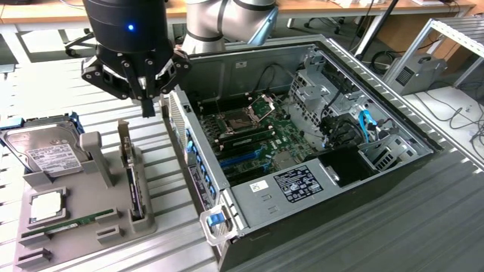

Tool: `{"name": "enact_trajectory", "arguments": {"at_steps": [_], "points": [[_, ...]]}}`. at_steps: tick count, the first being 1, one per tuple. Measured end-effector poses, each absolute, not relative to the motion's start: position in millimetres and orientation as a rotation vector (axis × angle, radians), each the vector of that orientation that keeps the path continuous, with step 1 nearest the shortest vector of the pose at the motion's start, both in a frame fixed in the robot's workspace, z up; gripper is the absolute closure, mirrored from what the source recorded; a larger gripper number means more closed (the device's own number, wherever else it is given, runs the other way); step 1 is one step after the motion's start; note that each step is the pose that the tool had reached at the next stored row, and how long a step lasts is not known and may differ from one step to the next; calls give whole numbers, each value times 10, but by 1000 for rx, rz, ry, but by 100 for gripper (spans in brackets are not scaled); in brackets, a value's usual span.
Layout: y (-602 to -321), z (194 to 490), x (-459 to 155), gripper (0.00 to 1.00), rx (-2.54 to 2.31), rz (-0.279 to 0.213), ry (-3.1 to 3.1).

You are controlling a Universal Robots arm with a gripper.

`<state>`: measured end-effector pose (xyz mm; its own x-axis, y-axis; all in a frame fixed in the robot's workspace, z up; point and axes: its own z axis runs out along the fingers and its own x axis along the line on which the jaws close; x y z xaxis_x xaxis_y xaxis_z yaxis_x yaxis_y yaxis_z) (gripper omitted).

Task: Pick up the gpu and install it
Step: 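Reach for the gpu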

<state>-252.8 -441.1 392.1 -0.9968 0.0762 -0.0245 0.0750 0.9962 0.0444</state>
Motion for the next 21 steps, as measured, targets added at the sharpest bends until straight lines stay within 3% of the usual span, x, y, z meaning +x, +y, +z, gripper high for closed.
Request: {"name": "enact_trajectory", "arguments": {"at_steps": [21], "points": [[-4543, 3913, -2528, 89, 118, 68, 3112]]}}
